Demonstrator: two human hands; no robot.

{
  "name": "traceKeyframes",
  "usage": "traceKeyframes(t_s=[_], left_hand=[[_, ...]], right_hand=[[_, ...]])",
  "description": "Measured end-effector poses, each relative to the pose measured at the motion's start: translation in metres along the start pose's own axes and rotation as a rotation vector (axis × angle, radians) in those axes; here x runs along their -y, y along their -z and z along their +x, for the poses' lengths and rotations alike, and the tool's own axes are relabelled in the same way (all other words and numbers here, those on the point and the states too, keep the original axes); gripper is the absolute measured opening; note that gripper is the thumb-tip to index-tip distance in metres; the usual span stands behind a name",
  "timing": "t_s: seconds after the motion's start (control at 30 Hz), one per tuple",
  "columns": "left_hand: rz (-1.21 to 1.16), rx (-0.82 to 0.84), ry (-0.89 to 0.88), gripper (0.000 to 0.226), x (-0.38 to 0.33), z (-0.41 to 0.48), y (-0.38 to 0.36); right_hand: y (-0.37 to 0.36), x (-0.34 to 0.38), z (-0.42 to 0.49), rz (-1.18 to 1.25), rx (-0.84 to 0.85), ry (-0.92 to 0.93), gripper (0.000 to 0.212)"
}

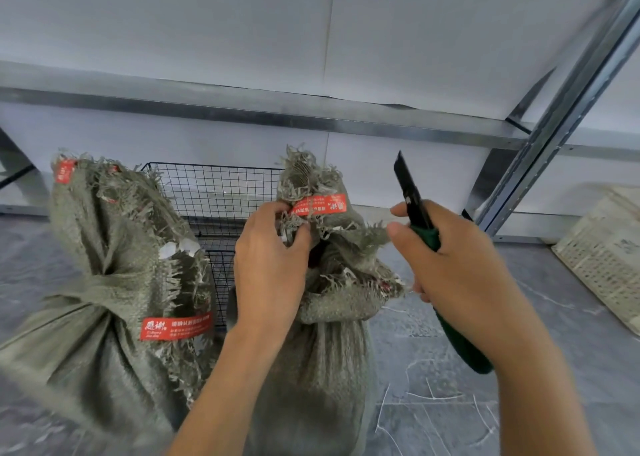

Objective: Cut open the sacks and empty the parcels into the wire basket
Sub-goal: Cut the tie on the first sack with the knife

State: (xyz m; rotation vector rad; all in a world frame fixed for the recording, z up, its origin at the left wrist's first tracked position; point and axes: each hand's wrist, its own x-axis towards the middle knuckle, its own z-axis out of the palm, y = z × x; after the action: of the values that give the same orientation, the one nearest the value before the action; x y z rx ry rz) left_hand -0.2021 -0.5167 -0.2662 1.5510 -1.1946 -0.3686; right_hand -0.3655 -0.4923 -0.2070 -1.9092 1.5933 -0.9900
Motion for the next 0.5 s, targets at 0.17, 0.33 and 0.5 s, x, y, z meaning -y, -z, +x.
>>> traceKeyframes(t_s=[0.17,0.33,0.5], left_hand=[[0.010,-0.005,-0.024,0.027,-0.001,-0.001,0.000],[0.015,-0.015,-0.055,0.023,-0.002,0.000,0.001],[-0.026,-0.001,-0.071,0.022,-0.003,0.001,0.003]], right_hand=[[-0.011,0.016,-0.004,0.141,0.149,0.050,0.016],[-0.034,0.004,0.000,0.070,0.441,-0.006,0.017],[-0.042,-0.008,0.005,-0.025,0.428,-0.059,0.020]])
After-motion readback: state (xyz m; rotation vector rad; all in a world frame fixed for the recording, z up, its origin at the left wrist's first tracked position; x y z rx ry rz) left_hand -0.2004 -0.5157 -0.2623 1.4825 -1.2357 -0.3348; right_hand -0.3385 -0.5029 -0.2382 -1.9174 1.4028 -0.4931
